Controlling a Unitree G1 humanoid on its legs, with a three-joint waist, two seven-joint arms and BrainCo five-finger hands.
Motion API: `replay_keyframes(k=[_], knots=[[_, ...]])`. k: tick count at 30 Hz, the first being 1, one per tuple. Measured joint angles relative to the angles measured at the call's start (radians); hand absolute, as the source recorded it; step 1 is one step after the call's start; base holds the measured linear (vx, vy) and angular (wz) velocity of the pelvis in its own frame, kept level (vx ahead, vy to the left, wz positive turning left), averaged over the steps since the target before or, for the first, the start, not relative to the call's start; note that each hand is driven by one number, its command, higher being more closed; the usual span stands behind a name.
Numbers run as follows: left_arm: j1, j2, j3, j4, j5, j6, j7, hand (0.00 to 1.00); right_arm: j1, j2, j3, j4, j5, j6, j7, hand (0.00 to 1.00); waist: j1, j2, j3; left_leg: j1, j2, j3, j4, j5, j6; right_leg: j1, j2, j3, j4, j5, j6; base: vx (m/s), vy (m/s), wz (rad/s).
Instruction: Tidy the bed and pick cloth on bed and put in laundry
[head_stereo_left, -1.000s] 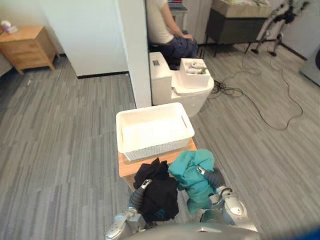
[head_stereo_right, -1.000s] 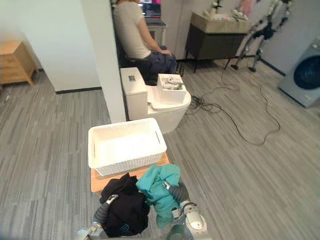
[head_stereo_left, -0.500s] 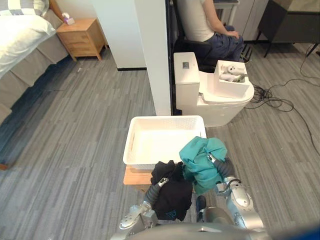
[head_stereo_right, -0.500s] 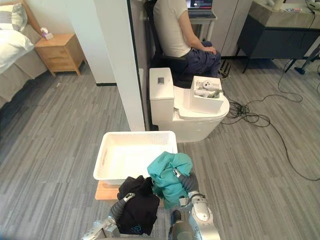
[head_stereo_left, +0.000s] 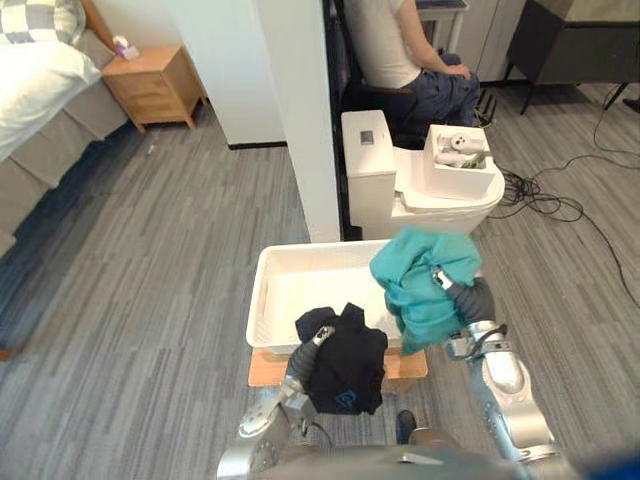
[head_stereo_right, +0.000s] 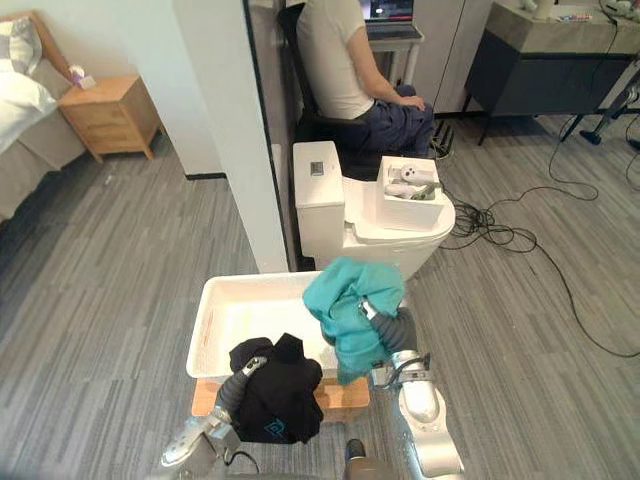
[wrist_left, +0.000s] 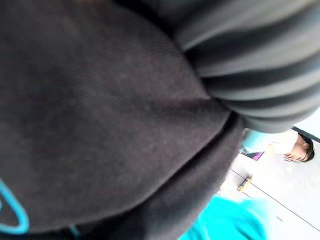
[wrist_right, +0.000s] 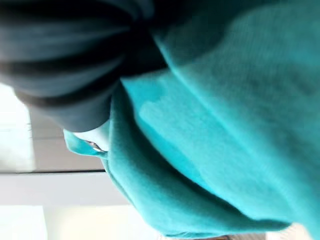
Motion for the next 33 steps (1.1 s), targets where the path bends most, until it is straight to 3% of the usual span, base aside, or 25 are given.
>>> replay_keyframes(k=[3, 9, 12, 16, 19, 24, 29, 33], knots=[[0.001, 0.010, 0.000, 0.000, 0.000, 0.030, 0.000, 1.00, -0.039, -0.042, -0.018, -0.076, -0.011, 0.003, 0.025, 1.00, -0.002, -0.005, -0.006, 0.003, -0.015, -0.004, -0.015, 0.005, 0.007, 0.008, -0.008, -0.008, -0.017, 0.010, 0.010, 0.00, 0.033, 0.07], [0.003, 0.006, -0.003, 0.002, 0.000, 0.037, 0.000, 1.00, -0.222, -0.118, -0.004, -0.093, -0.007, 0.073, 0.102, 1.00, 0.003, 0.007, -0.021, 0.001, -0.025, -0.013, -0.034, 0.016, 0.012, 0.013, -0.021, -0.030, -0.039, 0.026, 0.015, 0.01, 0.017, 0.05], [0.000, 0.006, -0.018, 0.015, 0.000, 0.034, 0.000, 1.00, -0.379, -0.143, 0.054, -0.038, -0.006, 0.138, 0.122, 1.00, 0.005, 0.003, -0.030, 0.003, -0.025, -0.030, -0.048, 0.030, 0.011, 0.025, -0.021, -0.045, -0.050, 0.032, 0.011, -0.01, -0.016, 0.17], [-0.006, -0.008, -0.039, 0.086, -0.001, 0.033, 0.002, 1.00, -0.521, -0.145, 0.137, 0.093, -0.001, 0.243, 0.120, 1.00, 0.042, -0.014, -0.042, -0.001, -0.025, -0.062, -0.069, 0.053, 0.010, 0.031, -0.021, -0.078, -0.050, 0.034, 0.008, -0.03, -0.025, 0.22], [0.013, -0.007, -0.052, 0.093, 0.000, 0.036, 0.003, 1.00, -0.536, -0.123, 0.190, 0.166, -0.002, 0.293, 0.115, 1.00, 0.064, -0.021, -0.047, -0.002, -0.028, -0.091, -0.087, 0.072, 0.012, 0.039, -0.024, -0.107, -0.050, 0.034, 0.008, -0.03, -0.019, 0.30], [0.036, -0.002, -0.047, 0.093, 0.003, 0.039, 0.017, 1.00, -0.547, -0.059, 0.247, 0.336, -0.012, 0.329, 0.065, 1.00, 0.092, -0.023, -0.048, -0.015, -0.035, -0.124, -0.108, 0.093, 0.016, 0.038, -0.034, -0.143, -0.051, 0.035, 0.007, -0.05, -0.005, 0.24], [0.040, 0.021, -0.008, 0.093, 0.004, 0.042, 0.018, 1.00, -0.575, 0.002, 0.291, 0.524, -0.049, 0.330, -0.021, 1.00, 0.113, -0.024, -0.044, -0.104, -0.037, -0.164, -0.124, 0.121, 0.016, -0.032, -0.038, -0.185, -0.050, 0.045, -0.002, -0.05, -0.023, 0.21], [-0.050, 0.036, 0.050, 0.090, 0.003, 0.038, 0.017, 1.00, -0.742, 0.013, 0.270, 0.677, -0.052, 0.326, -0.088, 1.00, 0.130, -0.008, 0.066, -0.197, -0.034, -0.167, -0.133, 0.168, 0.017, -0.118, -0.039, -0.208, -0.050, 0.072, -0.014, -0.08, -0.024, 0.18]])
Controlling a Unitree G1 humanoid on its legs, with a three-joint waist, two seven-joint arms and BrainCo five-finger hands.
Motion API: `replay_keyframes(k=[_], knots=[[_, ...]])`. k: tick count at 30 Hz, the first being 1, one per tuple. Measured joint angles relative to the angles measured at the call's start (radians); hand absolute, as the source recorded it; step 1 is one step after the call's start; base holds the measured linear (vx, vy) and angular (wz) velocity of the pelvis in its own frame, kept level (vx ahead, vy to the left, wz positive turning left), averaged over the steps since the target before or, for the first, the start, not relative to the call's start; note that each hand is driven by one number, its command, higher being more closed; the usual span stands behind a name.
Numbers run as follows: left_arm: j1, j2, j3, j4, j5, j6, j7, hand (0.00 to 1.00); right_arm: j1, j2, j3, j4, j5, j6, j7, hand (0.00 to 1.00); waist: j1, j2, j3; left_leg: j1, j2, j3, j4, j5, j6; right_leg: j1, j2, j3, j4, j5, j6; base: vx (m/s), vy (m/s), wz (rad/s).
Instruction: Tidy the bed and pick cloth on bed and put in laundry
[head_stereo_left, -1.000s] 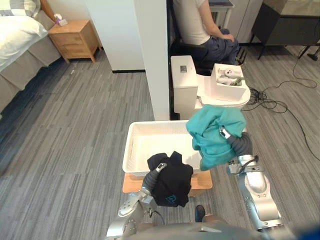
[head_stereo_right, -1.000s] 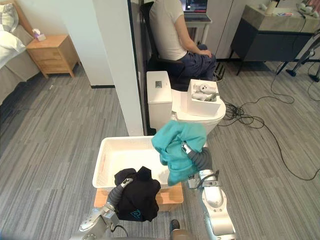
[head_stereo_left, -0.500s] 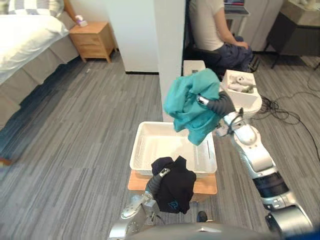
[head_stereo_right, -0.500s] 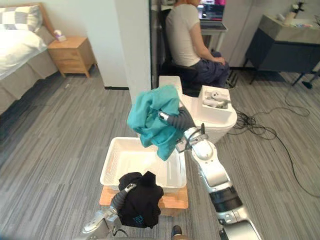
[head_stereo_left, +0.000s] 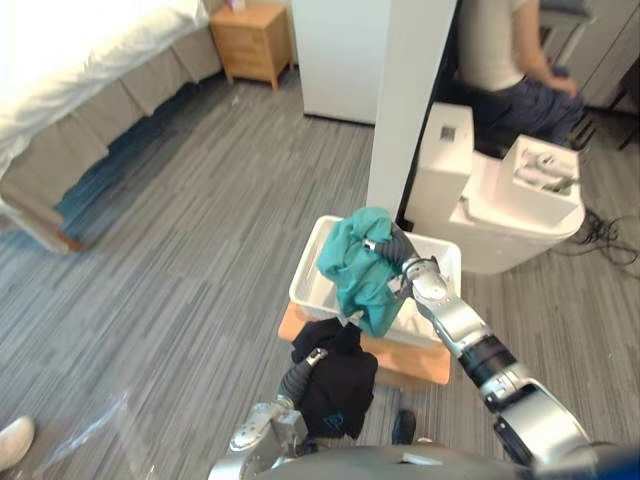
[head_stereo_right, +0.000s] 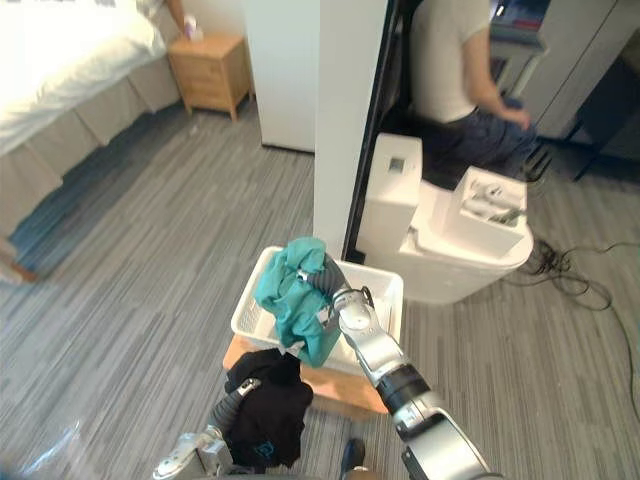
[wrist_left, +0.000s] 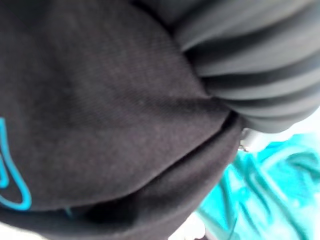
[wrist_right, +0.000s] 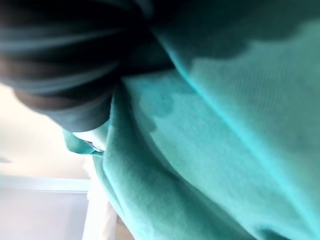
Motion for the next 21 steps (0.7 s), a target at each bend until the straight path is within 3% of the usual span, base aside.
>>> replay_keyframes(k=[2, 6, 7, 14, 21], knots=[[-0.079, 0.002, 0.028, -0.001, -0.001, -0.007, 0.000, 1.00, -0.122, -0.010, -0.079, 0.078, 0.000, -0.013, -0.031, 1.00, 0.012, 0.013, 0.097, -0.050, 0.000, -0.010, 0.003, 0.040, -0.001, -0.046, 0.000, -0.016, 0.000, 0.025, -0.009, -0.08, -0.013, 0.15], [-0.166, 0.008, 0.039, -0.010, -0.001, -0.028, 0.004, 1.00, -0.245, -0.067, -0.159, 0.173, 0.002, -0.065, -0.043, 1.00, 0.016, 0.018, 0.194, -0.095, -0.002, -0.022, 0.004, 0.067, 0.000, -0.086, -0.003, -0.026, 0.000, 0.043, -0.010, -0.04, 0.001, 0.11], [-0.178, 0.007, 0.038, -0.010, -0.001, -0.031, 0.004, 1.00, -0.254, -0.090, -0.169, 0.176, 0.005, -0.075, -0.045, 0.00, 0.015, 0.020, 0.206, -0.102, -0.005, -0.022, 0.004, 0.069, 0.000, -0.092, -0.006, -0.026, 0.001, 0.044, -0.010, 0.00, 0.000, 0.00], [-0.215, 0.004, 0.028, -0.012, -0.002, -0.059, 0.015, 1.00, -0.265, -0.159, -0.182, 0.242, 0.043, -0.104, -0.080, 0.00, 0.003, 0.049, 0.222, -0.111, -0.017, -0.011, 0.004, 0.068, 0.001, -0.104, -0.017, -0.019, 0.000, 0.047, -0.006, 0.03, 0.028, -0.01], [-0.211, -0.007, 0.080, -0.020, -0.009, -0.097, 0.137, 1.00, -0.121, -0.161, -0.223, 0.185, 0.040, -0.174, -0.092, 0.00, -0.023, 0.058, 0.227, -0.064, -0.014, 0.009, 0.004, 0.055, 0.006, -0.070, -0.013, 0.003, 0.000, 0.045, -0.006, 0.03, 0.014, -0.09]])
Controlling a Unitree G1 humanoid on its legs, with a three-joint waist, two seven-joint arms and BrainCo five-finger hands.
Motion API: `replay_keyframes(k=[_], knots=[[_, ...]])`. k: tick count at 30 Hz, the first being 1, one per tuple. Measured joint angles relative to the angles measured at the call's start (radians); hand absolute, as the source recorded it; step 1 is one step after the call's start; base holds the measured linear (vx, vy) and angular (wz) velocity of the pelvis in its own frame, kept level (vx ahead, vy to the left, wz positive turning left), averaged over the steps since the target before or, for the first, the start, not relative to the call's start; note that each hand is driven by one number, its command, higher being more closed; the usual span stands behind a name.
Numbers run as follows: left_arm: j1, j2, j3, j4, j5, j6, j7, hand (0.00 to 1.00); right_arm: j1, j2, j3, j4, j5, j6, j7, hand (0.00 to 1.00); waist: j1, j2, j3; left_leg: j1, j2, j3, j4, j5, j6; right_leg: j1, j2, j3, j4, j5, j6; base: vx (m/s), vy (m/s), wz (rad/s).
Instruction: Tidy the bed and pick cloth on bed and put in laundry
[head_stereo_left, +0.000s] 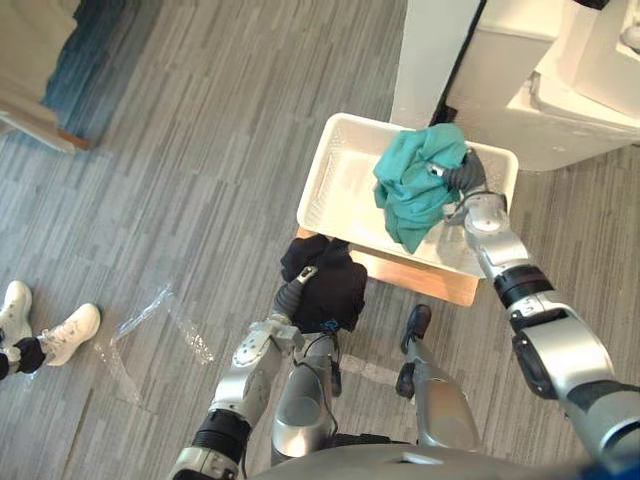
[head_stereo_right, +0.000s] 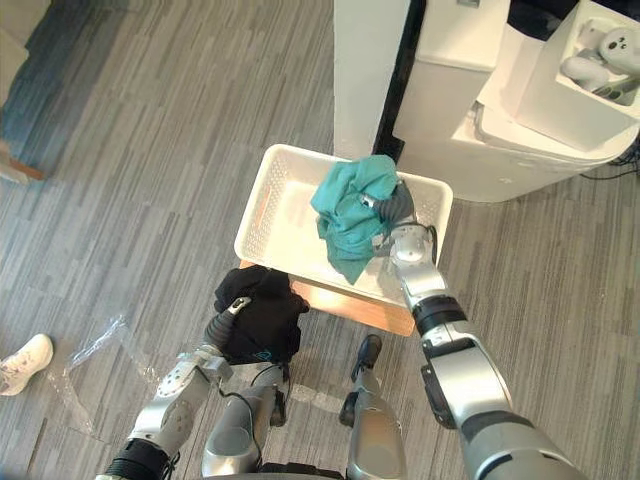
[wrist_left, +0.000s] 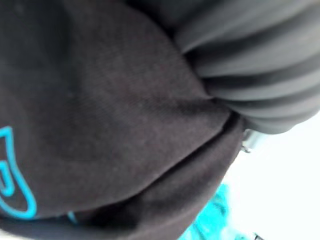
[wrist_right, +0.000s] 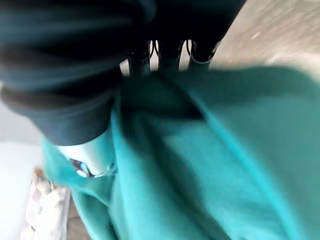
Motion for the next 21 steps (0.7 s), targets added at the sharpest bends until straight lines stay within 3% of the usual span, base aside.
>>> replay_keyframes(k=[4, 10, 14, 18, 21], knots=[[0.046, 0.000, 0.069, -0.079, 0.006, -0.025, 0.056, 1.00, 0.152, 0.018, -0.041, -0.140, -0.025, -0.024, -0.034, 0.00, -0.006, -0.002, -0.009, 0.061, 0.002, 0.026, 0.000, -0.033, -0.003, 0.046, 0.006, 0.018, 0.000, -0.018, 0.007, 0.05, 0.004, -0.15], [0.164, -0.003, 0.156, -0.197, 0.084, -0.036, 0.089, 1.00, 0.507, 0.101, -0.039, -0.286, -0.123, -0.029, -0.047, 0.00, -0.021, -0.022, -0.168, 0.116, 0.006, 0.023, 0.000, -0.062, -0.009, 0.106, 0.016, 0.007, 0.000, -0.057, 0.020, 0.13, -0.003, 0.02], [0.210, -0.012, 0.218, -0.242, 0.085, -0.042, 0.101, 1.00, 0.611, 0.128, -0.037, -0.305, -0.156, -0.029, -0.048, 0.00, -0.024, -0.040, -0.235, 0.147, 0.007, 0.026, 0.000, -0.081, -0.011, 0.135, 0.016, 0.007, -0.001, -0.073, 0.025, 0.12, 0.004, 0.00], [0.224, -0.009, 0.306, -0.292, 0.098, -0.101, 0.092, 1.00, 0.707, 0.166, -0.048, -0.305, -0.158, -0.028, -0.046, 0.00, -0.027, -0.055, -0.264, 0.174, 0.013, 0.036, 0.000, -0.090, -0.013, 0.158, 0.015, 0.012, -0.001, -0.077, 0.028, 0.04, -0.003, -0.05], [0.227, -0.003, 0.349, -0.376, 0.172, -0.153, 0.075, 1.00, 0.771, 0.175, -0.058, -0.305, -0.158, -0.022, -0.030, 0.00, -0.032, -0.051, -0.275, 0.197, 0.014, 0.056, -0.003, -0.105, -0.013, 0.179, 0.012, 0.031, -0.001, -0.078, 0.028, -0.01, 0.012, -0.16]])
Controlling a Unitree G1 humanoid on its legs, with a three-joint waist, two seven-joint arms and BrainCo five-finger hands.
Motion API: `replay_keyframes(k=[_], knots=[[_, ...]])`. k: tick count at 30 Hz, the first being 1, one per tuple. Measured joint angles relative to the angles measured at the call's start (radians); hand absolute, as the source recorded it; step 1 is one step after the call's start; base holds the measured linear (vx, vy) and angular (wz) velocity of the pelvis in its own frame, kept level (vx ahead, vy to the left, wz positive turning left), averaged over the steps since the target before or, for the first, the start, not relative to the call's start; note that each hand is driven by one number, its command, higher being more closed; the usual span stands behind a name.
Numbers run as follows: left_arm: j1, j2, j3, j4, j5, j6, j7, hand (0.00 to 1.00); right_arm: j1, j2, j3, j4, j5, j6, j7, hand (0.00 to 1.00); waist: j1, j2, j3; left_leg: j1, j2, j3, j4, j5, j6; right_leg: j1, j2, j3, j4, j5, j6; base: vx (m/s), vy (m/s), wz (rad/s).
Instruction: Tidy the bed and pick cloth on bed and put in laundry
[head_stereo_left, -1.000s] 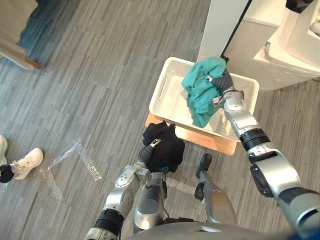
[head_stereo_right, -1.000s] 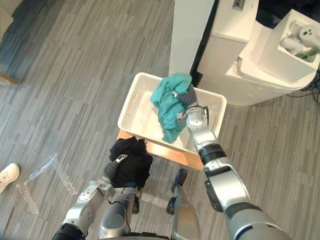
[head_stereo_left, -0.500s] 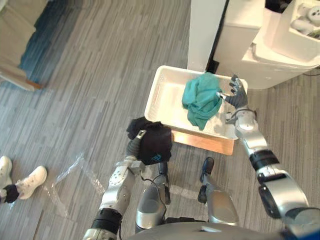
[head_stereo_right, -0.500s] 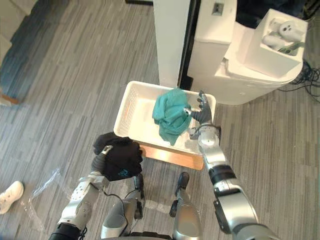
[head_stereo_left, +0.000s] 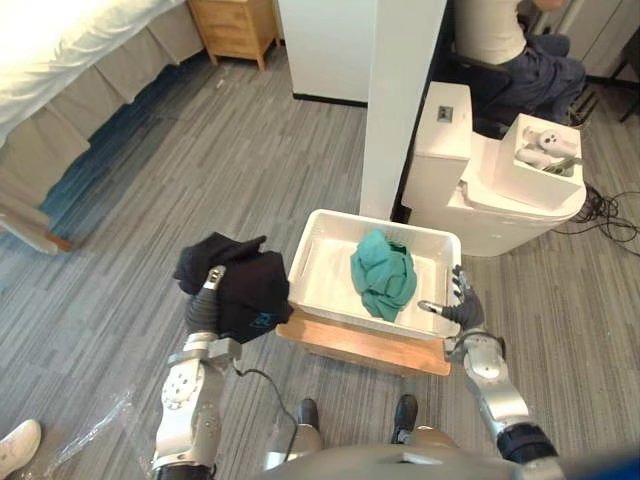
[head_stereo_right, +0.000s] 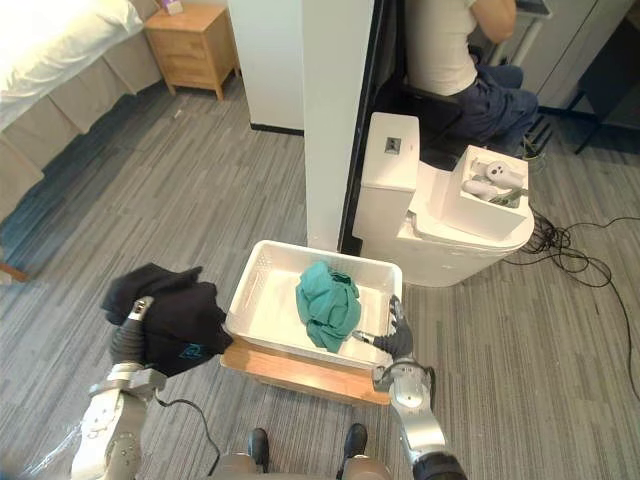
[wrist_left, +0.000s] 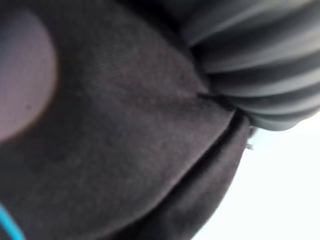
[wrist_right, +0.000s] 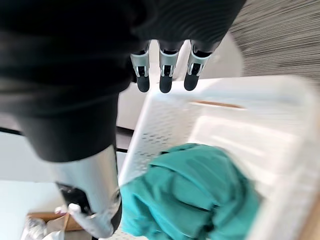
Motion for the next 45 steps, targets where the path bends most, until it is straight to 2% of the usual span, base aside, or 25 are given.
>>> replay_keyframes(k=[1, 3, 4, 8, 12, 15, 20, 24, 28, 30, 32, 34, 35, 38, 42, 45], knots=[[-0.001, 0.015, 0.004, -0.056, 0.000, -0.025, -0.021, 1.00, 0.041, 0.000, -0.017, 0.007, 0.002, 0.001, 0.008, 0.00, -0.010, 0.003, -0.028, 0.004, 0.000, 0.007, -0.002, -0.006, -0.002, 0.001, 0.000, 0.004, 0.000, -0.001, 0.000, -0.02, 0.007, -0.11], [-0.002, 0.039, 0.006, -0.098, -0.004, -0.041, -0.037, 1.00, 0.075, 0.001, -0.030, 0.007, 0.002, 0.001, 0.010, 0.00, -0.021, 0.010, -0.053, 0.017, 0.002, 0.027, -0.002, -0.009, 0.000, 0.004, 0.002, 0.021, 0.000, 0.000, 0.000, 0.01, 0.008, -0.28], [-0.017, 0.049, 0.007, -0.117, -0.006, -0.042, -0.065, 1.00, 0.107, 0.009, -0.051, 0.006, 0.005, 0.000, 0.011, 0.00, -0.028, 0.022, -0.075, 0.032, 0.003, 0.046, -0.002, -0.014, 0.000, 0.009, 0.003, 0.036, 0.000, 0.000, 0.000, 0.02, 0.007, -0.35], [-0.050, 0.047, -0.035, -0.121, -0.004, -0.036, -0.111, 1.00, 0.181, 0.045, -0.084, 0.001, 0.011, -0.003, 0.017, 0.00, -0.052, 0.039, -0.111, 0.072, 0.012, 0.110, -0.003, -0.038, -0.004, 0.024, 0.012, 0.074, 0.000, 0.000, 0.001, 0.01, 0.004, -0.29], [-0.056, 0.043, -0.103, -0.121, 0.024, -0.026, -0.122, 1.00, 0.242, 0.078, -0.095, -0.050, 0.011, -0.013, 0.035, 0.00, -0.078, 0.030, -0.126, 0.102, 0.033, 0.201, -0.002, -0.042, -0.009, 0.032, 0.024, 0.104, 0.000, 0.000, 0.000, 0.00, -0.009, -0.25], [-0.056, 0.032, -0.162, -0.120, 0.035, -0.007, -0.118, 1.00, 0.258, 0.077, -0.097, -0.083, 0.011, -0.033, 0.050, 0.00, -0.086, 0.025, -0.133, 0.121, 0.041, 0.239, -0.001, -0.046, -0.020, 0.029, 0.037, 0.138, 0.000, 0.003, -0.004, 0.01, -0.011, -0.32], [-0.121, 0.000, -0.235, -0.058, 0.092, 0.009, -0.063, 1.00, 0.289, 0.078, -0.093, -0.103, 0.011, -0.037, 0.057, 0.00, -0.100, 0.034, -0.138, 0.137, 0.043, 0.270, 0.003, -0.043, -0.026, 0.028, 0.045, 0.168, 0.000, 0.003, -0.004, 0.01, -0.005, -0.19], [-0.189, -0.009, -0.270, -0.001, 0.173, 0.017, 0.031, 1.00, 0.303, 0.086, -0.090, -0.103, 0.013, -0.037, 0.076, 0.00, -0.107, 0.038, -0.140, 0.138, 0.043, 0.293, 0.003, -0.047, -0.030, 0.016, 0.049, 0.190, 0.000, 0.005, -0.005, 0.00, -0.007, -0.17], [-0.283, 0.007, -0.302, 0.158, 0.249, 0.072, 0.139, 1.00, 0.323, 0.085, -0.088, -0.105, 0.096, -0.031, 0.080, 0.00, -0.116, 0.036, -0.134, 0.125, 0.048, 0.326, -0.003, -0.061, -0.043, -0.014, 0.058, 0.225, 0.000, 0.008, -0.010, -0.01, -0.020, -0.23], [-0.298, 0.020, -0.303, 0.190, 0.263, 0.087, 0.152, 1.00, 0.325, 0.082, -0.088, -0.105, 0.120, -0.031, 0.080, 0.00, -0.131, 0.032, -0.132, 0.104, 0.048, 0.330, -0.003, -0.065, -0.038, -0.037, 0.059, 0.230, 0.000, 0.008, -0.010, -0.01, -0.020, -0.14], [-0.334, 0.046, -0.311, 0.242, 0.273, 0.106, 0.165, 1.00, 0.323, 0.072, -0.090, -0.105, 0.141, -0.030, 0.080, 0.00, -0.139, 0.033, -0.126, 0.067, 0.048, 0.353, -0.003, -0.062, -0.040, -0.082, 0.060, 0.246, 0.000, 0.013, -0.014, -0.02, -0.031, -0.19], [-0.401, 0.075, -0.319, 0.304, 0.272, 0.131, 0.179, 1.00, 0.309, 0.061, -0.100, -0.105, 0.167, -0.030, 0.081, 0.00, -0.156, 0.027, -0.083, 0.020, 0.045, 0.353, -0.002, -0.046, -0.043, -0.131, 0.058, 0.250, 0.000, 0.022, -0.013, -0.01, -0.037, -0.12], [-0.451, 0.096, -0.337, 0.352, 0.272, 0.144, 0.180, 1.00, 0.287, 0.059, -0.116, -0.100, 0.182, -0.030, 0.082, 0.00, -0.166, 0.024, -0.037, -0.001, 0.044, 0.354, 0.003, -0.031, -0.036, -0.152, 0.059, 0.257, 0.001, 0.033, -0.016, 0.00, -0.036, -0.05], [-0.511, 0.114, -0.354, 0.427, 0.269, 0.184, 0.175, 1.00, 0.243, 0.052, -0.139, -0.091, 0.209, -0.038, 0.081, 0.00, -0.188, 0.027, 0.016, -0.029, 0.036, 0.365, 0.004, -0.023, -0.034, -0.187, 0.059, 0.273, 0.001, 0.039, -0.018, 0.02, -0.018, -0.17], [-0.567, 0.118, -0.399, 0.542, 0.277, 0.250, 0.133, 1.00, 0.165, 0.047, -0.136, -0.085, 0.238, -0.077, 0.081, 0.00, -0.215, 0.032, 0.092, -0.042, 0.036, 0.384, 0.054, -0.023, -0.034, -0.209, 0.054, 0.304, 0.029, 0.039, -0.019, 0.04, -0.012, -0.14], [-0.577, 0.118, -0.446, 0.572, 0.356, 0.275, 0.100, 1.00, 0.133, 0.033, -0.132, -0.073, 0.247, -0.091, 0.083, 0.00, -0.215, 0.036, 0.129, -0.051, 0.037, 0.408, 0.085, -0.024, -0.033, -0.218, 0.050, 0.329, 0.041, 0.039, -0.019, 0.01, -0.026, -0.13]])
